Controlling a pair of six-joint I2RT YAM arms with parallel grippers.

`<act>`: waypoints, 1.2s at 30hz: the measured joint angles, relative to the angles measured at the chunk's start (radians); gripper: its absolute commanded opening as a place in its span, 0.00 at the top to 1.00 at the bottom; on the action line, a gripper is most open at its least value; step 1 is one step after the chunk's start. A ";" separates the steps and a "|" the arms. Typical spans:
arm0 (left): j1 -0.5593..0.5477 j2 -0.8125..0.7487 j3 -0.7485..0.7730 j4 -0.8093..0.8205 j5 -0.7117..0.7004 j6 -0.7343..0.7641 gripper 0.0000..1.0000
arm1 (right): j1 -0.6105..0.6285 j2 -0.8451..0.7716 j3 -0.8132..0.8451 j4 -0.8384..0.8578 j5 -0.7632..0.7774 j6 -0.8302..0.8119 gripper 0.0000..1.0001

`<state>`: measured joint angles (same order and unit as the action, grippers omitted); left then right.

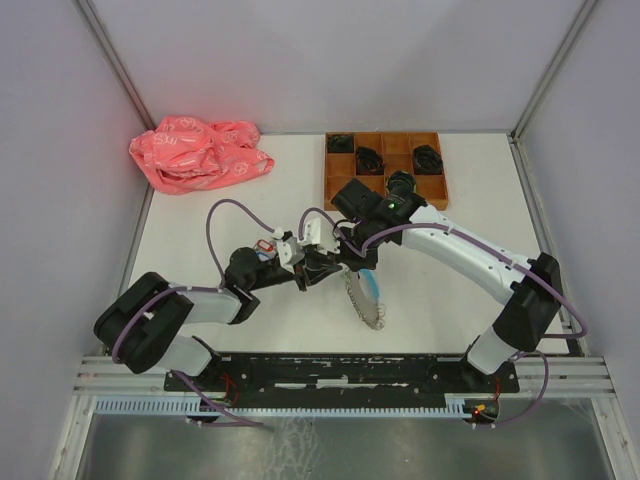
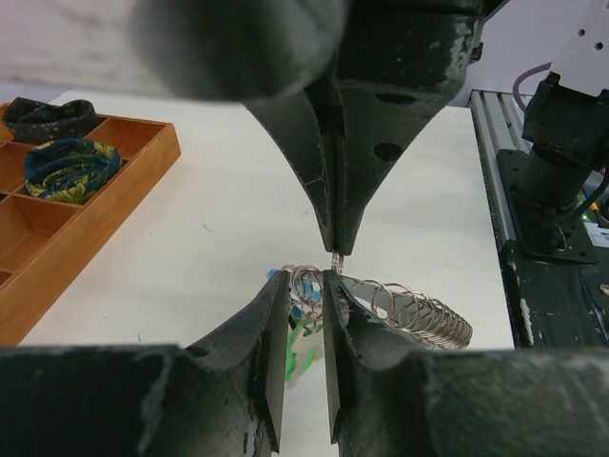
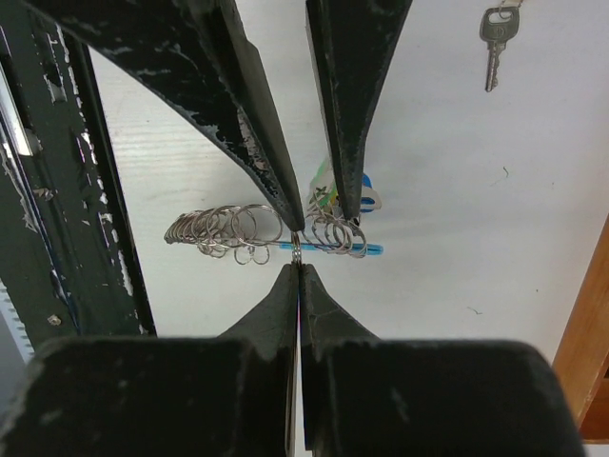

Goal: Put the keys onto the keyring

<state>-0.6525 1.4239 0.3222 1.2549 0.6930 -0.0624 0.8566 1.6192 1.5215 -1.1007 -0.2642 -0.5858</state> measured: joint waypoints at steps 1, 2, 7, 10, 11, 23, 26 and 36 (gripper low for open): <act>-0.001 0.004 0.001 0.006 0.006 0.000 0.72 | 0.000 0.000 0.000 -0.001 0.000 0.000 0.99; -0.001 0.006 0.001 0.011 0.011 0.000 0.72 | 0.000 0.000 0.000 -0.002 0.000 -0.001 0.99; -0.011 0.014 0.002 0.027 0.037 0.000 0.71 | 0.001 0.000 0.000 -0.006 0.000 -0.006 0.99; -0.012 0.023 0.006 0.036 0.050 0.000 0.70 | 0.001 0.000 0.000 -0.008 0.002 -0.006 0.99; -0.012 0.023 0.007 0.036 0.051 0.000 0.70 | 0.001 0.000 0.000 -0.008 0.003 -0.007 0.99; -0.013 0.038 -0.012 0.104 0.005 -0.001 0.70 | 0.001 -0.013 0.000 0.021 0.015 -0.009 0.99; -0.013 0.047 -0.042 0.156 -0.018 -0.012 0.71 | 0.001 -0.035 -0.002 0.041 0.015 -0.014 0.99; -0.013 0.069 -0.056 0.232 -0.036 -0.035 0.70 | 0.001 -0.063 -0.010 0.063 0.014 -0.024 0.99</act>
<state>-0.6655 1.4925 0.2665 1.4872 0.6567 -0.0975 0.8577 1.5562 1.5116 -1.0374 -0.2501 -0.6102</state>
